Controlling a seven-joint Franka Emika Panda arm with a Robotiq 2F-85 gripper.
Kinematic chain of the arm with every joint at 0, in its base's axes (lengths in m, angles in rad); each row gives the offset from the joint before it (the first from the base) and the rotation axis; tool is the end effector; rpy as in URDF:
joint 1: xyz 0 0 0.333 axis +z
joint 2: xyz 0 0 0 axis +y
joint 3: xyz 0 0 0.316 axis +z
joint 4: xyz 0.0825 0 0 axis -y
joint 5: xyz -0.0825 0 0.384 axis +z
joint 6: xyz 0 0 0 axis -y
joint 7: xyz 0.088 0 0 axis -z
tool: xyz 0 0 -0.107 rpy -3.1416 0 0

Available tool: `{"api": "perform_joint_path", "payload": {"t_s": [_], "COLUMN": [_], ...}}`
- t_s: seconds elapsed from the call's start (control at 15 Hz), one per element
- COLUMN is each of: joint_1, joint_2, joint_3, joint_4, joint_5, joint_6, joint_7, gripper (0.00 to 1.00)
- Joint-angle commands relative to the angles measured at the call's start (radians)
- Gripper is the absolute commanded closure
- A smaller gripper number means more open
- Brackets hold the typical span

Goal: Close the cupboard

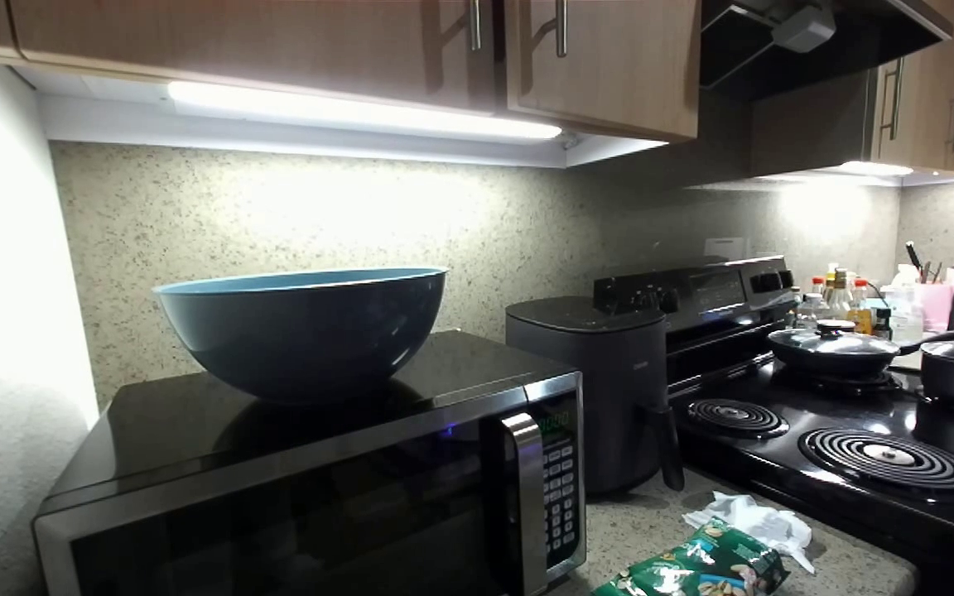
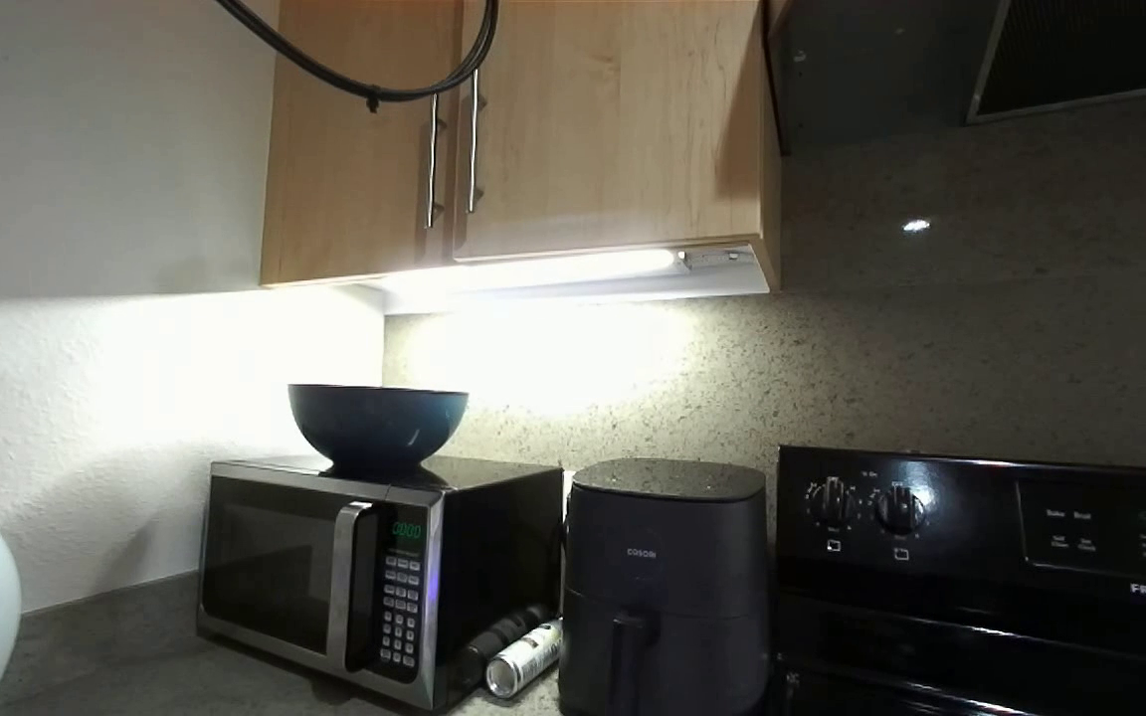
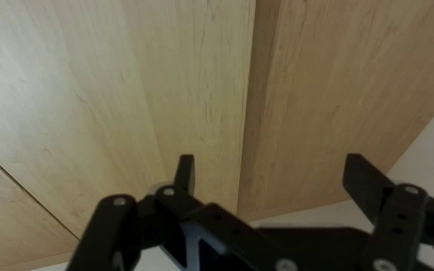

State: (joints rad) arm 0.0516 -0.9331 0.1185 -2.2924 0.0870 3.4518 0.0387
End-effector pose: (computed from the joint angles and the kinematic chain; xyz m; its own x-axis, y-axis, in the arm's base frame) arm 0.1976 0.0662 0.8757 -0.4852 -0.0988 0.8688 0.1587 -0.9870 -0.0236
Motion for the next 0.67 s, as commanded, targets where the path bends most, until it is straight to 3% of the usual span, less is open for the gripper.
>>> {"api": "perform_joint_path", "payload": {"t_s": [0.0, 0.6], "joint_1": [-0.001, -0.024], "joint_2": [0.013, 0.124], "joint_3": [-0.002, -0.007], "joint_4": [0.016, 0.027], "joint_5": [-0.011, -0.024], "joint_6": [0.0, -0.028], "joint_7": [0.009, -0.007], "gripper": [0.0, 0.0]}}
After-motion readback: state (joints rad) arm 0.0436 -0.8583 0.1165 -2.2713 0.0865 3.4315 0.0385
